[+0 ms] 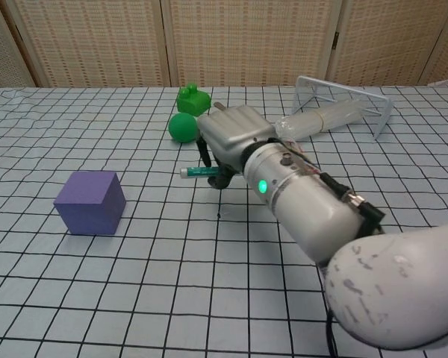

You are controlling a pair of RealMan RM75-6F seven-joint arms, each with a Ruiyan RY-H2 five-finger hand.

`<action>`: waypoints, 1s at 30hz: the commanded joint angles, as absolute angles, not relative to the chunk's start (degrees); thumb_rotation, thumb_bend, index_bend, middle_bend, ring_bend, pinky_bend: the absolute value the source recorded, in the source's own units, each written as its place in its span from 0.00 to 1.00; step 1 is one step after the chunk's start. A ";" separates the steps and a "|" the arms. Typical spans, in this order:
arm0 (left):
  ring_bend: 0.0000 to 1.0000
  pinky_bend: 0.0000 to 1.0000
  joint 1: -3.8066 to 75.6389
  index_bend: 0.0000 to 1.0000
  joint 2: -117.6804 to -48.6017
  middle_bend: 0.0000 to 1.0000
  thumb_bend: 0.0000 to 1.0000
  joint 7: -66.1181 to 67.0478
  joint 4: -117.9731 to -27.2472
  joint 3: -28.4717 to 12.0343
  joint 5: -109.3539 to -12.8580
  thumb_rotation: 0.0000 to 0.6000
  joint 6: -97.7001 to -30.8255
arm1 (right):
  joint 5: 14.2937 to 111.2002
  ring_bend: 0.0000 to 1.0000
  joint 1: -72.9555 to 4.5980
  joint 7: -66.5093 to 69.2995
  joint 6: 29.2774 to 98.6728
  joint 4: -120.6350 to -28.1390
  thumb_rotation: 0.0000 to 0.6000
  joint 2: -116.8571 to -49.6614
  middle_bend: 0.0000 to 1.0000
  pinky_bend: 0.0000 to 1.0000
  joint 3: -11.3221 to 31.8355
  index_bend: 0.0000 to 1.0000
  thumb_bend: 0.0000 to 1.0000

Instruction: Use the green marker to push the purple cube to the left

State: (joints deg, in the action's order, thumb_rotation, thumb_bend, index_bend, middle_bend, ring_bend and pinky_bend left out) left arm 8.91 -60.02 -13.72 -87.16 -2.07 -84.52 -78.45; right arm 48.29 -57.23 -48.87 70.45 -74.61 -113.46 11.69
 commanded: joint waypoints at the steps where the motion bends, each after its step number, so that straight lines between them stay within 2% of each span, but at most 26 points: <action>1: 0.00 0.12 9.11 0.00 -60.35 0.00 0.38 -12.82 -87.38 -2.10 -84.19 1.00 -78.00 | 52.44 0.62 -48.00 -47.04 76.28 -85.01 1.00 -102.04 0.79 0.58 4.75 1.00 0.39; 8: 0.00 0.12 9.60 0.00 -61.23 0.00 0.38 -10.34 -87.84 -2.26 -83.74 1.00 -77.34 | 56.49 0.60 -40.36 -41.58 77.40 -84.04 1.00 -95.81 0.79 0.55 -1.50 0.96 0.39; 12: 0.00 0.12 9.88 0.00 -61.65 0.00 0.38 -9.26 -87.94 -2.30 -83.68 1.00 -77.04 | 58.27 0.57 -37.46 -37.29 76.30 -81.29 1.00 -94.91 0.74 0.54 -2.66 0.87 0.38; 15: 0.00 0.12 10.01 0.00 -61.84 0.00 0.38 -8.82 -87.89 -2.33 -83.46 1.00 -76.78 | 59.62 0.48 -35.97 -33.67 74.21 -79.59 1.00 -94.32 0.58 0.50 -3.18 0.66 0.38; 17: 0.00 0.12 10.09 0.00 -61.91 0.00 0.38 -8.65 -87.86 -2.34 -83.24 1.00 -76.52 | 59.61 0.34 -35.46 -31.91 71.26 -79.72 1.00 -93.14 0.39 0.42 -3.63 0.37 0.38; 19: 0.00 0.12 10.20 0.00 -62.00 0.00 0.38 -8.53 -87.79 -2.35 -83.10 1.00 -76.28 | 59.52 0.22 -35.23 -31.29 68.78 -80.33 1.00 -91.79 0.23 0.35 -3.91 0.13 0.36; 21: 0.00 0.12 10.31 0.00 -62.02 0.00 0.38 -8.43 -87.75 -2.34 -82.97 1.00 -76.00 | 60.61 0.15 -34.85 -30.68 67.76 -80.38 1.00 -90.95 0.13 0.31 -4.21 0.02 0.33; 25: 0.00 0.12 10.32 0.00 -62.01 0.00 0.38 -8.23 -87.80 -2.38 -82.85 1.00 -76.02 | 63.94 0.06 -33.27 -28.58 68.43 -81.42 1.00 -89.21 0.01 0.25 -4.89 0.00 0.26; 30: 0.00 0.12 9.97 0.00 -61.84 0.00 0.38 -8.25 -87.91 -2.46 -82.82 1.00 -76.75 | 70.97 0.02 -28.65 -21.48 74.88 -87.25 1.00 -83.35 0.00 0.18 -6.39 0.00 0.21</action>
